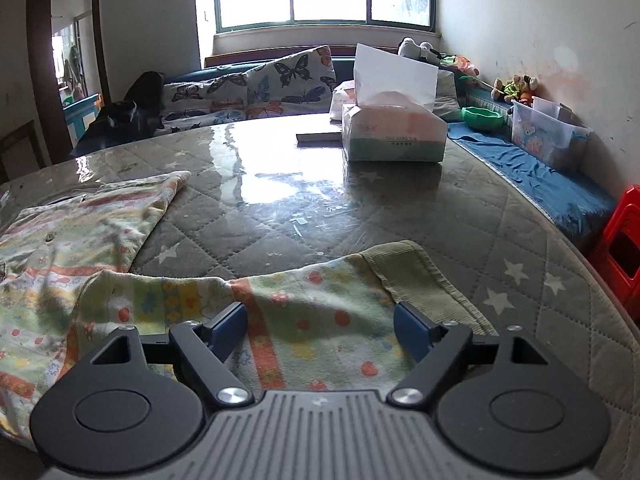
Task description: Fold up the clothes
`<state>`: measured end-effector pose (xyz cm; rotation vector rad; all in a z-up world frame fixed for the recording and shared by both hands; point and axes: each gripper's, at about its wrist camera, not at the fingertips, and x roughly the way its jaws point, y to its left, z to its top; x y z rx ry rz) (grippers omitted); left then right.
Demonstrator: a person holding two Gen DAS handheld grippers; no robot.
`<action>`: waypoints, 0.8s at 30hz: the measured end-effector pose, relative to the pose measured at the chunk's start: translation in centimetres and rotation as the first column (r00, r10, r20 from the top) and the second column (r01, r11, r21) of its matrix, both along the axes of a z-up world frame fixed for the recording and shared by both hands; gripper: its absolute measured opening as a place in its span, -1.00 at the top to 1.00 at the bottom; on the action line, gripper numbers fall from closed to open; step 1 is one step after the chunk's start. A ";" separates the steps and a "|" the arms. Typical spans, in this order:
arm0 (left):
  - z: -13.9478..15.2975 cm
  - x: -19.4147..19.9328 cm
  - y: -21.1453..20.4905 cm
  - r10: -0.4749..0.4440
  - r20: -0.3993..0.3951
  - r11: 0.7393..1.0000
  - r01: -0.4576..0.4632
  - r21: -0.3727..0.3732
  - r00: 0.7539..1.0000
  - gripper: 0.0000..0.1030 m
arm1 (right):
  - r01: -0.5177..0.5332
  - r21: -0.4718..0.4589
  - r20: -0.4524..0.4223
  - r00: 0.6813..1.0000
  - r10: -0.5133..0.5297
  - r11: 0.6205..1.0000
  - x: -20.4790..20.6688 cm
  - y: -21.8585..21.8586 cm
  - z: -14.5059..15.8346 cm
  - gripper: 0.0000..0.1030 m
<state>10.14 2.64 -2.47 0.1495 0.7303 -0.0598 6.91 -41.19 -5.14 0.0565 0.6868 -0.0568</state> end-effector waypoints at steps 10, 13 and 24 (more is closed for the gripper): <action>2.3 -1.7 4.8 0.141 0.088 0.984 -0.131 -0.119 0.986 0.98 | -0.004 -0.007 -0.002 1.000 0.004 1.000 0.1 0.2 -0.1 -0.70; 3.8 -3.0 7.2 0.222 0.128 0.967 -0.201 -0.156 0.967 0.98 | -0.005 -0.010 -0.003 1.000 0.005 1.000 0.2 0.3 -0.1 -0.70; 2.8 -8.9 16.7 0.544 0.103 0.824 -0.508 -0.250 0.832 0.98 | -0.008 -0.016 -0.007 1.000 0.008 1.000 0.2 0.5 -0.2 -0.77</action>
